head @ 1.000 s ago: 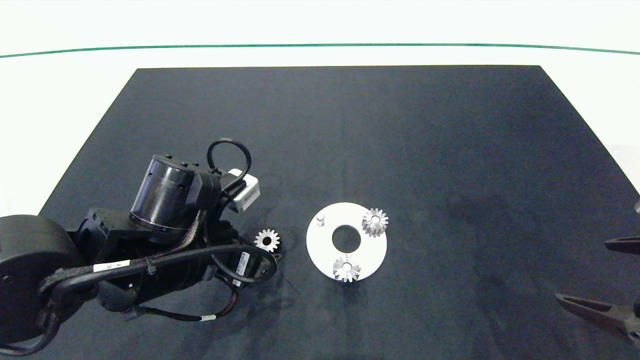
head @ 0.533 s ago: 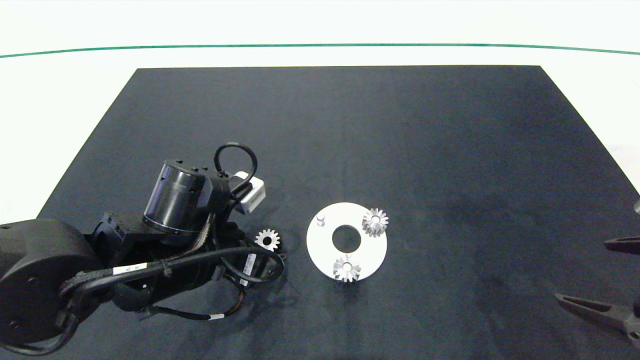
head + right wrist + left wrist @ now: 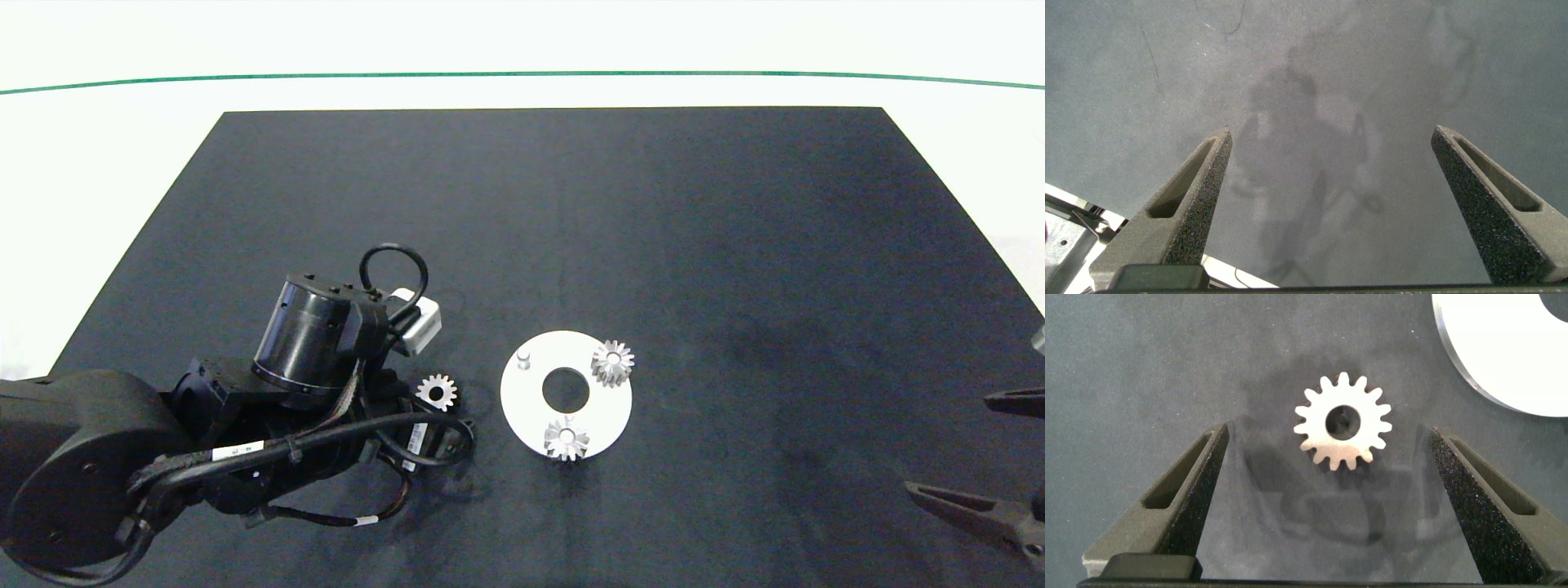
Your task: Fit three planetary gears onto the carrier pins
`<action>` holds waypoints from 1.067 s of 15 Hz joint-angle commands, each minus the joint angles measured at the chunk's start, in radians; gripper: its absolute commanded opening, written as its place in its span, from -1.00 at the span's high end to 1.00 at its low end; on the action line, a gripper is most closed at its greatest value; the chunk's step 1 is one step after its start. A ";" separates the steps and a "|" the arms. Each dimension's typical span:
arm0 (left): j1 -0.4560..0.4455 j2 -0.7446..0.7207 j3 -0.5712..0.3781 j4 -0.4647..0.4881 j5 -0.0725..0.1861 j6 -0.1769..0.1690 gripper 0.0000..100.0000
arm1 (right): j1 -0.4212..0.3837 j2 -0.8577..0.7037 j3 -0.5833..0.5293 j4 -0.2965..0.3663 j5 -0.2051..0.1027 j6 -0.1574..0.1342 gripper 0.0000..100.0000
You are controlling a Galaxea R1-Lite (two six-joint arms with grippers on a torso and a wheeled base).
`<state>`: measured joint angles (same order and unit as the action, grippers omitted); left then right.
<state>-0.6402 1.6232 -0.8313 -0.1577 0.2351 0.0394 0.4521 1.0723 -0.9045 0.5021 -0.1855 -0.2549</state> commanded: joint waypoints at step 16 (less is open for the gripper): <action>-0.021 0.030 0.026 -0.103 0.006 -0.024 -0.39 | 0.000 0.006 -0.001 0.003 0.000 -0.001 -1.00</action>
<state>-0.6613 1.6523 -0.8057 -0.2591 0.2381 0.0149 0.4513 1.0770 -0.9049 0.5017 -0.1847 -0.2545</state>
